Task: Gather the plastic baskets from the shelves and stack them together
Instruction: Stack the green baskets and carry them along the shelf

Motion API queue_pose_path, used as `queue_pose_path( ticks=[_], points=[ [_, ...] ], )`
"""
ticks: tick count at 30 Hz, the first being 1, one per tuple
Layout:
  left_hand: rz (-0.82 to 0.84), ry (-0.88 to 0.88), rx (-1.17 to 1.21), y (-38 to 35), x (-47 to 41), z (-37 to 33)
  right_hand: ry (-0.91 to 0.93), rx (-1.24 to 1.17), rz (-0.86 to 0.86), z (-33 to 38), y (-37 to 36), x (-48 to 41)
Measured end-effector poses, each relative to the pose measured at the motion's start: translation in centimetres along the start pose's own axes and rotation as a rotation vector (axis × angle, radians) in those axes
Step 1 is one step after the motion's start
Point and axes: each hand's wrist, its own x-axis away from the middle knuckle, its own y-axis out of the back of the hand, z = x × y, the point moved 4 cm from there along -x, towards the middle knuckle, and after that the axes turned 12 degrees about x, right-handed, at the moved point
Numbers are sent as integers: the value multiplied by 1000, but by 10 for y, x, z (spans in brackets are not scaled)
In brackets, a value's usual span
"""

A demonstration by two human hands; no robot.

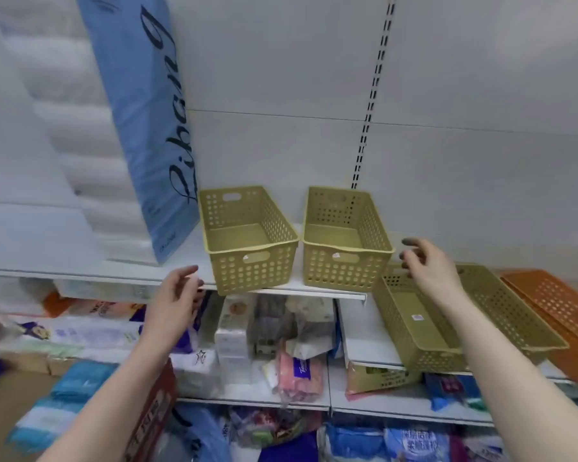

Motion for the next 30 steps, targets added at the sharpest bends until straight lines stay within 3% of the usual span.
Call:
queue_pose_path(
  ticks=[4,8,14,20,30],
  points=[
    [-68,67,45,-13,-33,-40,-183,-136,137,43,-6,-45],
    [47,189,38,-29,-43,-48,-352,-64,298,48,-28,-51],
    [101,160,118,-34,-36,-49,-413,6,71,21,0,-69],
    [230,96,166,-54,-16,-52,-240,-347,-114,69,61,-82],
    [266,161,315,-62,-14,-41,-65,-203,199,152,-26,-65]
  ],
)
